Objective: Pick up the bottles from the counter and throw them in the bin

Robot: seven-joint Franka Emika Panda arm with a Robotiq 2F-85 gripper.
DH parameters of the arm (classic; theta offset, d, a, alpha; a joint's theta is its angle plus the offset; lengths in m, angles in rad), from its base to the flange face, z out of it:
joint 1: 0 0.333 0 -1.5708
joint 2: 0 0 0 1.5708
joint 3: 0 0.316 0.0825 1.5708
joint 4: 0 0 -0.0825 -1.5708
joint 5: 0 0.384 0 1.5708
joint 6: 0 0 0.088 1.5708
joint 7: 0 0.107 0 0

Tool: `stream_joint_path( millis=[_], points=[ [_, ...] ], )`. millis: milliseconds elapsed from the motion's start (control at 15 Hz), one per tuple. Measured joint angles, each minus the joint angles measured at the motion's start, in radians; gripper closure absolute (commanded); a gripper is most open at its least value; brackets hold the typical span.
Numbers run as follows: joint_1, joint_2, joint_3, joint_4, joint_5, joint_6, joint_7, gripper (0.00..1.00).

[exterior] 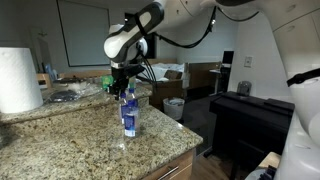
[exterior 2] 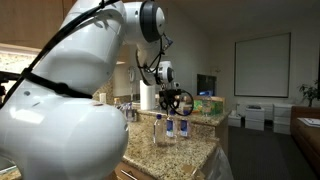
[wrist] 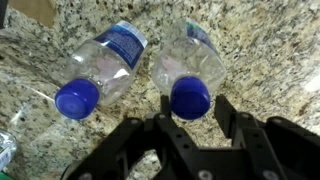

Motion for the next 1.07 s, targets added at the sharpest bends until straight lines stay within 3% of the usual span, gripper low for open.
stream_joint_path(
  millis=[200,467,533,667,1067],
  points=[
    [0.0,0.003,0.0,0.003,0.0,0.0,0.0,0.96],
    [0.0,0.003,0.0,0.01,0.0,0.0,0.0,1.0],
    [0.0,0.003,0.0,0.011,0.0,0.0,0.001,0.74],
    [0.0,0.003,-0.001,0.013,0.0,0.0,0.001,0.69],
    [0.0,0.003,-0.001,0.014,0.0,0.0,0.001,0.3]
  ],
)
